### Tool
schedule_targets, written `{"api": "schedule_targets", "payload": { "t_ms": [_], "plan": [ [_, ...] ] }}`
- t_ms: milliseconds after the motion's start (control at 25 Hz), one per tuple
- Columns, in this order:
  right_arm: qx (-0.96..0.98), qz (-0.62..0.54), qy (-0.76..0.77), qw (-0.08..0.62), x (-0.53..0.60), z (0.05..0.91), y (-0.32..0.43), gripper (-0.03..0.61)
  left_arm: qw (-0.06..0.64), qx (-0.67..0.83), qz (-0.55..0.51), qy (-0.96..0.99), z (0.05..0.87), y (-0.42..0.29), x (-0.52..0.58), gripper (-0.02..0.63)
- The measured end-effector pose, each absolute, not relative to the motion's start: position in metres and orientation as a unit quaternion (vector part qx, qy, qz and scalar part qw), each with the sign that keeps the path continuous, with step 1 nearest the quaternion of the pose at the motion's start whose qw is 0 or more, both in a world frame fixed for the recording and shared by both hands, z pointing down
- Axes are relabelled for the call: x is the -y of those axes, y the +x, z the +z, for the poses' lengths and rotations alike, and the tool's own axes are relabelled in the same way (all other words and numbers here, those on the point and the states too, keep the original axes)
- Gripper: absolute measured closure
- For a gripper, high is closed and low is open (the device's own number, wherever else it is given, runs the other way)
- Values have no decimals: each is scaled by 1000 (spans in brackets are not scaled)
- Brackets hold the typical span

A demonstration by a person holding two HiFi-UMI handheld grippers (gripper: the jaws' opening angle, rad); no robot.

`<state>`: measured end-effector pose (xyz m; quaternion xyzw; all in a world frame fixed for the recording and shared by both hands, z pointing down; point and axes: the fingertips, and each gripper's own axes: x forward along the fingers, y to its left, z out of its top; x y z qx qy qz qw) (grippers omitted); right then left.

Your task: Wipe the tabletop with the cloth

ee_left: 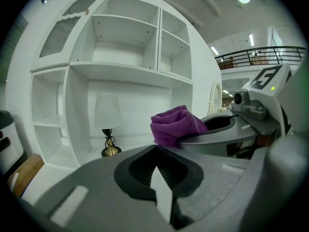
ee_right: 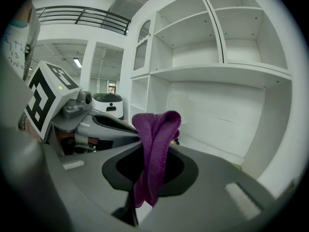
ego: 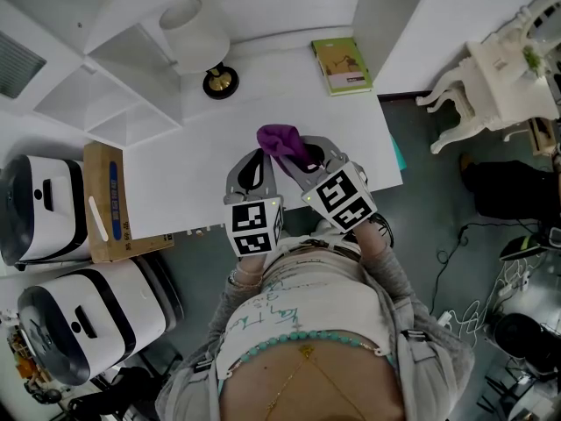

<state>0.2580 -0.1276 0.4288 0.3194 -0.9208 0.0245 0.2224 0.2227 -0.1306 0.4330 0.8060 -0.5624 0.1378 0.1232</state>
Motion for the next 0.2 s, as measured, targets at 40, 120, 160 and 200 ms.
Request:
{"api": "schedule_targets", "payload": {
  "t_ms": [40,120,160,200],
  "plan": [
    [921,24,319,223,127,428,259,497,123,562,138,806,433,224,130,614],
    [921,23,318,223,126,428,262,497,123,561,139,807,432,227,128,614],
    [921,23,318,224,125,428,263,497,123,561,139,807,432,229,127,614],
    [921,23,318,224,124,427,264,497,122,560,139,807,432,230,126,614]
  ]
}}
